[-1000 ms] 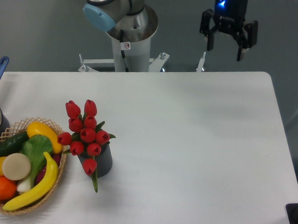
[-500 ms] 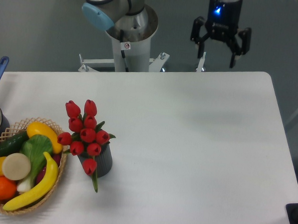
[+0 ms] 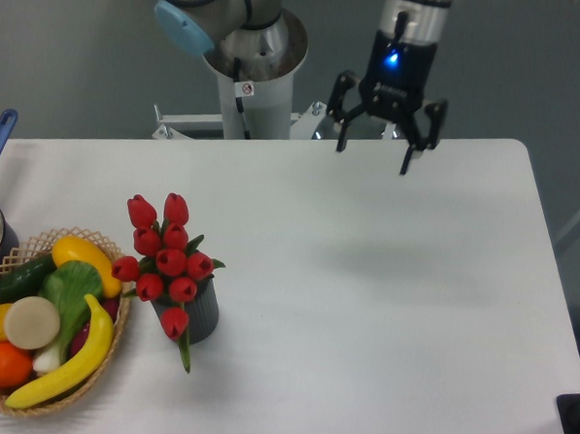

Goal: Pick up the flowers from the vase
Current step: 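Move the open gripper down toward the red tulip stems above the vase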

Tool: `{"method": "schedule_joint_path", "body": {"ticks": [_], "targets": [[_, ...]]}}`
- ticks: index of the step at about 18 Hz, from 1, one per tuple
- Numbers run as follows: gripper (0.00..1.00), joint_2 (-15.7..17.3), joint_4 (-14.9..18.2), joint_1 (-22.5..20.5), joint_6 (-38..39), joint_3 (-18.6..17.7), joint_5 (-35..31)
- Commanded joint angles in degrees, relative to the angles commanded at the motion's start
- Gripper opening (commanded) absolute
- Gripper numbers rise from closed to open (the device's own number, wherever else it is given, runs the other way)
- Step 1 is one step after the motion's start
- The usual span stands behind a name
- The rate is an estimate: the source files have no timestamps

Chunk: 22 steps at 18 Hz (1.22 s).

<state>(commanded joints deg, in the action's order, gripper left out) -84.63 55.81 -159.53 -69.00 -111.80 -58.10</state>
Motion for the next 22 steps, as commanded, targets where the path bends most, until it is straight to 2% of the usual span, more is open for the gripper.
{"method": "schedule_joint_path", "body": {"ticks": [4,10,14,19,22], "targets": [[1.00,-2.8,-2.5,5.3,0.1,0.1,0.4],[1.00,-5.6,-4.1,9.8,-0.5,0.1,1.9],[1.00,-7.0,-6.2,10.6,-0.5,0.0,8.0],[1.00,-8.9,-6.3,12.3,-0.5,-0.4,11.8],[1.00,-8.9,-6.2,12.8,-0.5,-1.3,15.5]]}}
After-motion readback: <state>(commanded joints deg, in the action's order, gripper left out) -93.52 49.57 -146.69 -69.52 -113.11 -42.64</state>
